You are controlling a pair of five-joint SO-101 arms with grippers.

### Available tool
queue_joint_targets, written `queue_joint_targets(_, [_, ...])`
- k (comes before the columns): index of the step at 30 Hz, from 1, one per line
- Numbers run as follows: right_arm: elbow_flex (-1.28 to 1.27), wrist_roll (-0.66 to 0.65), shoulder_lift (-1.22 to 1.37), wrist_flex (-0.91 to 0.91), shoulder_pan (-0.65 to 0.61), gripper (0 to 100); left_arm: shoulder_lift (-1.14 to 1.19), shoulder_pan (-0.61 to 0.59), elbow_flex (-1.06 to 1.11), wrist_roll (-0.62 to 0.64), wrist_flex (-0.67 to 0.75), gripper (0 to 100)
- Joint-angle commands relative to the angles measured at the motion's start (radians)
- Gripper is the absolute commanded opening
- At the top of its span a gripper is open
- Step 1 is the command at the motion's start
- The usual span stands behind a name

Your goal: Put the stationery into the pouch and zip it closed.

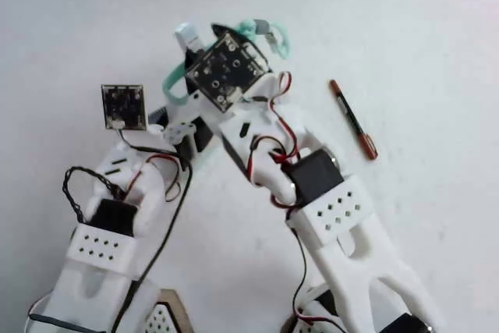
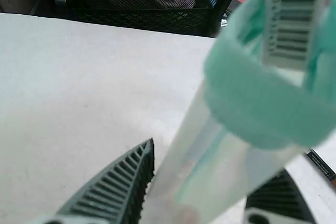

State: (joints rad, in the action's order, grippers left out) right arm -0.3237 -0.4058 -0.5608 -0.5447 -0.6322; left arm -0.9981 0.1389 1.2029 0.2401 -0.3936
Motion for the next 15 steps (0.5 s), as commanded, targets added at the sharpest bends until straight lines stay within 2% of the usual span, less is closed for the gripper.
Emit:
queue_joint_targets(1, [0.147, -0.003, 0.039, -0.012, -0.012, 15.2, -0.015, -0.002, -0.009, -0.009, 0.023, 28])
queue_joint_targets(5, [0.265, 0.006, 0.143, -0.076, -0.013, 15.2, -0.021, -0.001, 0.008, -0.012, 0.048, 28])
queue_joint_targets(8, [0.358, 0.124, 0.189, -0.174, -0.042, 15.5, -0.016, -0.001, 0.008, -0.012, 0.055, 28])
queue_joint_targets(10, [0.414, 0.155, 0.196, -0.216, -0.058, 15.5, -0.015, -0.001, 0.008, -0.012, 0.055, 28])
queue_joint_targets(15, [0.465, 0.152, 0.202, -0.194, -0.071, 15.4, -0.015, 0.005, 0.009, -0.014, 0.055, 28])
